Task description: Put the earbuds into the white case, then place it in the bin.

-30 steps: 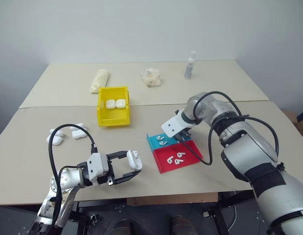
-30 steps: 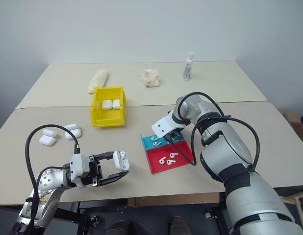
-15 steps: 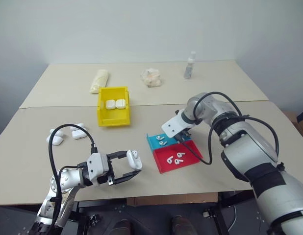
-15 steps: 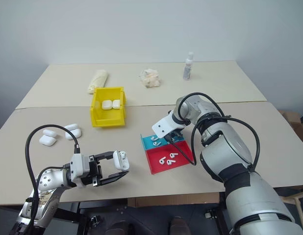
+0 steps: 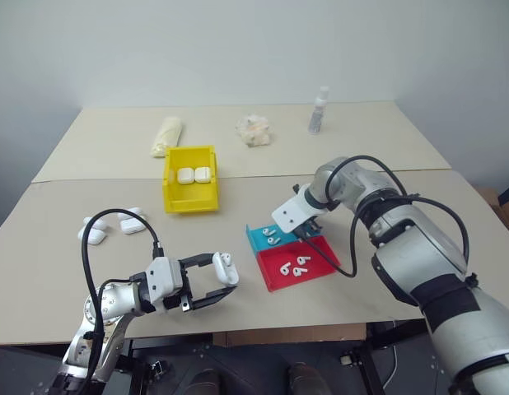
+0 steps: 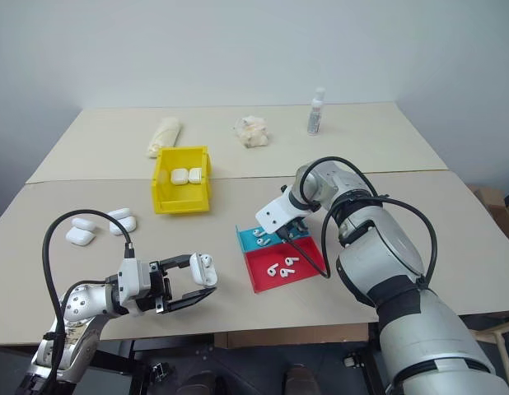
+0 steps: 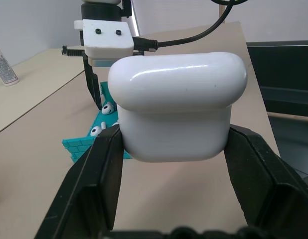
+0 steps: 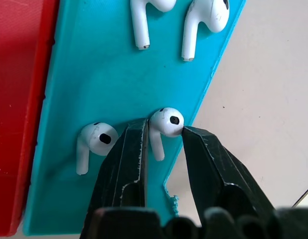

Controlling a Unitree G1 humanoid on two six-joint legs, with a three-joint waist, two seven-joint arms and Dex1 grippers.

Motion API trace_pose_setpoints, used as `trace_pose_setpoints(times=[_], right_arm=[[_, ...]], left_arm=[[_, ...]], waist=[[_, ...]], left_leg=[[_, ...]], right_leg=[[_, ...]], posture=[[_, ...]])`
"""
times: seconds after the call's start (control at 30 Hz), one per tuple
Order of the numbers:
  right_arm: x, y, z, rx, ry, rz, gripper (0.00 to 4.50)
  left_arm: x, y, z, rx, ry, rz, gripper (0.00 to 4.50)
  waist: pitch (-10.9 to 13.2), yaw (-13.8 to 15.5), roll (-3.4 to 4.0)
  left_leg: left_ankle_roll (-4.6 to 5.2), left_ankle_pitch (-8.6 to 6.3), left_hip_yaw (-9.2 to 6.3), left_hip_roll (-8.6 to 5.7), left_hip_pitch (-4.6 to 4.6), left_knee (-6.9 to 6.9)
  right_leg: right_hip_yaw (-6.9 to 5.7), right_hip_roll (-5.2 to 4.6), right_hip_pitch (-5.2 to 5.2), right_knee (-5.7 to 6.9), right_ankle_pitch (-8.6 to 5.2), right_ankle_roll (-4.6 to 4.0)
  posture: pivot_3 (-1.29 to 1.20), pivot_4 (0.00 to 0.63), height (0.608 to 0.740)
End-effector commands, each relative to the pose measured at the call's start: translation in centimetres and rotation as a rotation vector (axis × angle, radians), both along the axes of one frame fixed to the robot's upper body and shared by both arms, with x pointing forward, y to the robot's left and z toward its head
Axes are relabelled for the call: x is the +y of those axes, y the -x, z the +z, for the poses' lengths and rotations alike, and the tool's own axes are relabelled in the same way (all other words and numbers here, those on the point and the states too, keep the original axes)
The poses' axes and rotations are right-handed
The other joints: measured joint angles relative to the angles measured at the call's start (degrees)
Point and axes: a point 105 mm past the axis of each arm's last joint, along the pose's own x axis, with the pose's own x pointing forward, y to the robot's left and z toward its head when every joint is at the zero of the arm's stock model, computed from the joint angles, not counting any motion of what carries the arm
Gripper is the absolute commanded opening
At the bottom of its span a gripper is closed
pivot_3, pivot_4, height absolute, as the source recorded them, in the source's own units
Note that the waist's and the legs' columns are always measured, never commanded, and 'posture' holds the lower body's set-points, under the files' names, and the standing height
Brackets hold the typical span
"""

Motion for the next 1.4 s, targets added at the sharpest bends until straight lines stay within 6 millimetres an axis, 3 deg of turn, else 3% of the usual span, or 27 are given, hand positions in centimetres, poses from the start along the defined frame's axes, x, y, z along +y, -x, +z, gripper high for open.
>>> trace_pose_setpoints(times=[0.03,0.13,0.27,0.6,0.7,0.8,0.9,0.97,1.1,1.2,1.3,1.4], right_arm=[[-0.4,0.1,-0.6,0.005,0.014,0.002,1.49],[-0.3,0.2,-0.7,0.014,0.016,0.003,1.49],[-0.3,0.2,-0.7,0.012,0.016,0.012,0.73],[-0.2,0.1,-0.4,0.009,-0.017,-0.005,0.73],[0.1,0.0,1.2,0.001,-0.09,-0.011,0.73],[0.3,-0.2,4.0,-0.021,-0.218,-0.022,0.73],[0.1,0.4,8.8,-0.036,-0.475,-0.023,0.73],[-0.2,1.1,10.5,-0.041,-0.579,-0.013,0.73],[-1.3,4.7,16.3,-0.034,-1.019,-0.045,0.73],[-1.9,8.0,18.4,0.02,-1.279,-0.085,0.73],[-2.8,12.5,20.7,0.207,-1.721,-0.039,0.73],[-4.0,16.0,19.6,0.331,-1.945,0.005,0.73]], left_arm=[[-0.3,0.2,0.8,-0.041,0.001,-0.009,2.76],[-0.3,0.2,0.7,-0.043,0.002,-0.009,2.76],[-0.3,0.2,0.7,-0.043,0.001,-0.008,2.76],[-0.1,0.2,0.7,-0.042,0.002,-0.008,2.76],[-0.2,0.0,0.8,-0.046,0.004,-0.012,2.76],[-0.4,-0.3,1.2,-0.053,0.016,-0.024,2.76],[-1.1,-0.7,2.6,-0.067,0.074,-0.045,2.76],[-1.4,-0.8,3.2,-0.072,0.098,-0.055,2.76],[-2.3,-1.0,4.8,-0.076,0.158,-0.098,2.76],[-2.8,-1.0,5.8,-0.076,0.188,-0.133,2.76],[-3.8,-1.3,7.0,-0.054,0.221,-0.17,2.76],[-5.1,-1.4,8.0,-0.048,0.25,-0.227,2.76]], waist=[[0.0,0.0,0.0],[0.0,0.0,0.0],[0.0,0.0,0.0],[0.0,0.0,0.0],[0.0,0.0,0.0],[0.0,0.0,0.02],[0.0,0.3,0.04],[0.0,0.5,0.03],[0.0,1.2,0.01],[0.0,1.6,0.02],[0.0,1.8,0.02],[0.0,2.3,-0.06]], left_leg=[[0.0,0.0,0.0,0.0,0.0,0.0],[0.0,0.0,0.0,0.0,0.02,0.0],[0.0,0.0,0.0,0.0,0.02,0.0],[0.0,0.0,0.0,0.0,0.04,-0.01],[0.0,0.0,0.0,0.0,0.03,-0.01],[0.0,0.0,0.0,0.0,-0.03,-0.02],[0.0,0.0,0.0,-0.01,-0.1,-0.02],[0.0,0.0,-0.03,0.0,-0.15,-0.02],[0.01,-0.01,-0.11,0.03,-0.2,-0.02],[0.01,0.0,-0.09,0.03,-0.24,0.0],[0.01,0.0,-0.17,0.02,-0.22,0.0],[0.01,0.0,-0.24,0.0,-0.13,0.0]], right_leg=[[0.0,0.0,0.0,0.0,0.0,0.0],[0.0,0.0,0.01,0.0,0.0,0.0],[0.0,0.0,0.02,0.0,0.0,0.0],[0.0,0.0,0.02,0.0,0.0,-0.01],[0.0,0.0,0.02,0.0,0.0,-0.01],[0.0,0.0,-0.02,-0.01,0.0,-0.01],[-0.01,-0.02,-0.03,0.0,0.01,0.0],[-0.05,-0.04,-0.03,0.01,0.02,0.01],[-0.15,-0.04,0.05,0.02,0.03,0.02],[-0.1,-0.04,-0.04,0.05,0.04,0.02],[-0.17,-0.04,0.0,0.03,0.04,0.02],[-0.23,-0.04,0.21,-0.03,0.04,0.02]], posture=[[0.0,0.15,0.74],[0.0,0.15,0.74],[0.0,0.15,0.74],[0.0,0.15,0.74],[0.0,0.15,0.74],[0.0,0.15,0.74],[0.0,0.15,0.74],[0.0,0.15,0.74],[0.0,0.15,0.74],[0.0,0.15,0.74],[0.0,0.15,0.74],[0.0,0.15,0.74]])
